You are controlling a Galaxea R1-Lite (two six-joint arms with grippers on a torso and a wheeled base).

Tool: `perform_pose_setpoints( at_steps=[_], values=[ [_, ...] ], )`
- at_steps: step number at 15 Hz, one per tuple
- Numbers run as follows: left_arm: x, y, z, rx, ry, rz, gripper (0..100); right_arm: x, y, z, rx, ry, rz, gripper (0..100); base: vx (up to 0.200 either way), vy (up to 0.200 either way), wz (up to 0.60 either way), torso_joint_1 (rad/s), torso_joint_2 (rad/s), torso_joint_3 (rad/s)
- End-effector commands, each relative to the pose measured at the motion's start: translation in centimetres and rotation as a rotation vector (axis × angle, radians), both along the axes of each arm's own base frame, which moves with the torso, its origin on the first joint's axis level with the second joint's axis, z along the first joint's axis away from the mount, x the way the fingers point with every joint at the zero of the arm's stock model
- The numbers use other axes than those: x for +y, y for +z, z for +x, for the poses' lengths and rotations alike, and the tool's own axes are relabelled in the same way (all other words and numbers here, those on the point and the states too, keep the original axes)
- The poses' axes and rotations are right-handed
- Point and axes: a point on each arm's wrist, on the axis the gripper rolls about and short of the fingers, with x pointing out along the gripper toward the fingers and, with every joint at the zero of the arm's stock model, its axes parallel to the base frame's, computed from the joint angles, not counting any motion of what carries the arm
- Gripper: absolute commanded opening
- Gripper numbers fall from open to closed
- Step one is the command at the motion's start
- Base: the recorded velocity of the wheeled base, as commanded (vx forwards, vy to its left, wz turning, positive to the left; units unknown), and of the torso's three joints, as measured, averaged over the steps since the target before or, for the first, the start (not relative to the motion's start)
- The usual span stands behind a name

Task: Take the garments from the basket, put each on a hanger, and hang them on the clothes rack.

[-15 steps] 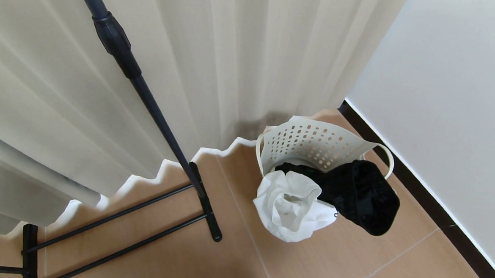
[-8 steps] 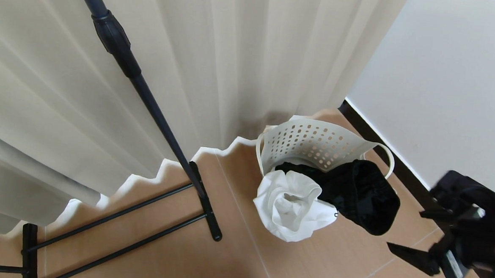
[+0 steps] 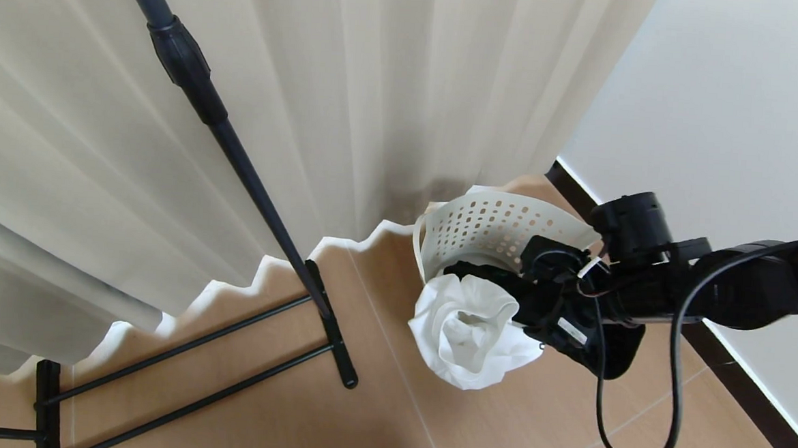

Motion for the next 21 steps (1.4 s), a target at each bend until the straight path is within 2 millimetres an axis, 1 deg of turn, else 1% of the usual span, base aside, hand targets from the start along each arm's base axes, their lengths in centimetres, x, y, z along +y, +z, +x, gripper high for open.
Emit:
perform_pose_setpoints(
  at_steps=[1, 3, 5, 7, 10, 13, 14, 21],
  values=[
    [0.0, 0.0, 0.0, 0.002, 0.0, 0.0, 100, 2.1, -3.7, 2.8, 0.051, -0.008, -0.065, 100, 0.0, 0.0, 0.0, 0.0, 0.0, 0.0],
    [0.0, 0.0, 0.0, 0.002, 0.0, 0.0, 100, 2.8, -5.3, 4.3, 0.025, -0.048, -0.098, 100, 0.0, 0.0, 0.0, 0.0, 0.0, 0.0],
    [0.0, 0.0, 0.0, 0.002, 0.0, 0.0, 100, 3.3, -6.4, 5.6, -0.032, -0.066, -0.096, 100, 0.0, 0.0, 0.0, 0.0, 0.0, 0.0],
    [0.0, 0.0, 0.0, 0.002, 0.0, 0.0, 100, 4.0, -6.5, 6.0, -0.041, -0.054, -0.092, 100, 0.0, 0.0, 0.0, 0.0, 0.0, 0.0],
    [0.0, 0.0, 0.0, 0.002, 0.0, 0.0, 100, 4.5, -7.6, 7.0, -0.042, -0.053, -0.091, 100, 0.0, 0.0, 0.0, 0.0, 0.0, 0.0],
    [0.0, 0.0, 0.0, 0.002, 0.0, 0.0, 100, 4.7, -8.0, 7.1, -0.035, -0.048, -0.095, 100, 0.0, 0.0, 0.0, 0.0, 0.0, 0.0],
    [0.0, 0.0, 0.0, 0.002, 0.0, 0.0, 100, 5.4, -8.4, 7.4, -0.041, -0.037, -0.091, 100, 0.0, 0.0, 0.0, 0.0, 0.0, 0.0],
    [0.0, 0.0, 0.0, 0.002, 0.0, 0.0, 100, 6.3, -9.6, 9.7, -0.074, -0.078, -0.09, 100, 0.0, 0.0, 0.0, 0.0, 0.0, 0.0]
  ],
)
